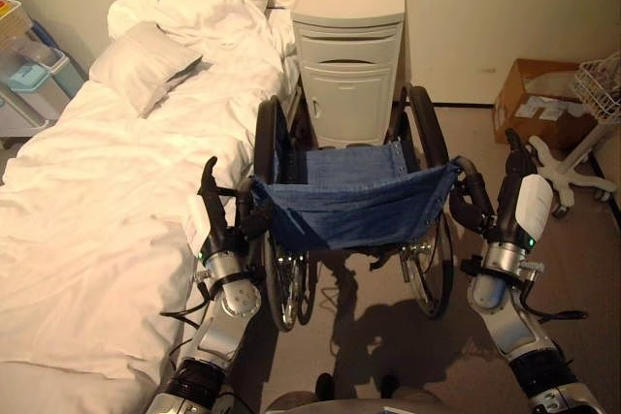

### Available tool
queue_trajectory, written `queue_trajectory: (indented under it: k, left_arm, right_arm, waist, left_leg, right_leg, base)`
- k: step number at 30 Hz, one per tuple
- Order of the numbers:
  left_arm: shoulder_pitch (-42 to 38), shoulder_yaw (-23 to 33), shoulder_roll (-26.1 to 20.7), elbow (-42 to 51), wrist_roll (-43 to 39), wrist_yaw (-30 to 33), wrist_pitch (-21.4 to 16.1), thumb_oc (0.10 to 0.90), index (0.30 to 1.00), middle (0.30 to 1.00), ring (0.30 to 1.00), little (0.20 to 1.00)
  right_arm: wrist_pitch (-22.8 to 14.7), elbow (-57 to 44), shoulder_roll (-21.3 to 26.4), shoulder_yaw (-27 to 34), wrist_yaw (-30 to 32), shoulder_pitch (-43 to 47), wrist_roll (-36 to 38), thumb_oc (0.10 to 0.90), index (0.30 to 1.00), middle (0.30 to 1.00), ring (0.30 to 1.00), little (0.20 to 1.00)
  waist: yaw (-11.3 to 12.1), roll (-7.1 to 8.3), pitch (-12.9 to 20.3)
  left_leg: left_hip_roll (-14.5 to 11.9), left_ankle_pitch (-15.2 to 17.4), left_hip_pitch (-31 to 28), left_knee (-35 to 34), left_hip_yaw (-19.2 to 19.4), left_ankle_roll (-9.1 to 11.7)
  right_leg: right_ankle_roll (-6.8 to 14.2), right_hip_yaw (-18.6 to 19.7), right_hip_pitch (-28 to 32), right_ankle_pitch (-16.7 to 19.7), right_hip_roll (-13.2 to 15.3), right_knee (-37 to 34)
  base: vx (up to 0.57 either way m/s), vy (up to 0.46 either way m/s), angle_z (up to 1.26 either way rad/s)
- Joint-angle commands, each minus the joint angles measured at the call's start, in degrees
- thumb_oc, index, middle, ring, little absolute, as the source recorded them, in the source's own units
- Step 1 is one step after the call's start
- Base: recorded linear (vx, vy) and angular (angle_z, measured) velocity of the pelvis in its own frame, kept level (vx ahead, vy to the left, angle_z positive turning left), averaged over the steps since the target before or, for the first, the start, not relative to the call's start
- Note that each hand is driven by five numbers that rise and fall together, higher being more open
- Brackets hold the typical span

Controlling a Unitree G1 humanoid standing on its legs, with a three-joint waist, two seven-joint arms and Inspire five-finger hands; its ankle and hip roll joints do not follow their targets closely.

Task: Push the wheelchair next to the bed

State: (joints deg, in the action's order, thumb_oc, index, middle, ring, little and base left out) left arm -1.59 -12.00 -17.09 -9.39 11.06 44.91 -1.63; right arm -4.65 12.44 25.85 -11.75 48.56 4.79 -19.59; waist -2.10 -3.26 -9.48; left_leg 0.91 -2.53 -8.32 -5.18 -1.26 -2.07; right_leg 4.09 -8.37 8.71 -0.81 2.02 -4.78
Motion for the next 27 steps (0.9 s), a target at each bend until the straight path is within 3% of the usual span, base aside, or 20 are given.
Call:
queue_trajectory:
  k: [1,4,5,13,19,27]
  left_arm:
    - [-1.9,13.44,-3.52,4.31,-3.16,15.73,-17.4,0.8,0.9,0.9,0.9,0.9]
    - [-0.94,13.95,-0.19,4.28,-20.96,4.99,-19.22,0.8,0.9,0.9,0.9,0.9]
    - [-0.38,14.0,0.24,5.17,-23.68,1.83,-18.15,0.8,0.9,0.9,0.9,0.9]
    - [1.26,14.64,-1.52,8.72,-25.92,-7.97,-16.25,0.8,0.9,0.9,0.9,0.9]
    - [1.91,15.29,-2.76,12.09,-30.78,-18.88,-16.43,0.8,0.9,0.9,0.9,0.9]
    - [2.12,17.36,-3.11,16.27,-36.74,-24.58,-18.01,0.8,0.9,0.9,0.9,0.9]
  right_arm:
    - [-3.55,-2.22,-1.18,4.64,3.04,-0.54,4.25,0.8,0.9,0.9,0.9,0.9]
    - [-4.83,-3.62,-2.25,5.13,-0.53,-0.74,7.92,0.8,0.9,0.9,0.9,0.9]
    - [-4.94,-4.54,-2.3,5.61,-2.78,-0.98,9.66,0.8,0.9,0.9,0.9,0.9]
    - [-6.59,-6.81,-0.39,7.82,-6.72,-0.72,9.35,0.8,0.9,0.9,0.9,0.9]
    - [-7.56,-8.95,1.17,9.82,-9.34,-0.12,9.12,0.8,0.9,0.9,0.9,0.9]
    - [-8.73,-11.07,2.33,12.62,-11.42,0.32,10.21,0.8,0.9,0.9,0.9,0.9]
  waist:
    - [3.15,3.6,3.35]
    - [3.2,3.61,3.29]
    - [3.16,3.57,3.23]
    - [3.78,3.28,2.83]
    - [4.45,3.31,3.03]
    - [4.89,3.37,3.32]
  left_leg:
    - [2.87,7.76,-0.17,3.08,1.74,-0.93]
    - [2.86,7.65,-0.28,3.02,1.73,-0.88]
    - [2.85,7.58,-0.27,3.07,1.81,-0.88]
    - [2.84,7.54,-0.14,3.34,1.74,-1.01]
    - [2.79,7.52,-0.25,2.97,1.62,-1.15]
    - [2.6,7.3,-0.2,2.7,1.66,-1.09]
  right_leg:
    - [-0.09,1.69,-2.47,-3.65,0.46,6.59]
    - [0.02,1.58,-2.35,-3.59,0.47,6.5]
    - [0.01,1.52,-2.33,-3.61,0.52,6.51]
    - [-0.05,0.9,-2.18,-3.71,0.71,6.63]
    - [-0.06,0.44,-1.95,-3.87,0.74,6.32]
    - [-0.03,-0.12,-1.93,-3.86,0.81,6.14]
  base:
    - [0.0,0.0,0.0]
    - [0.0,0.0,0.0]
    - [0.0,0.0,0.0]
    - [0.0,0.0,0.0]
    - [0.0,0.0,0.0]
    - [0.0,-0.001,0.01]
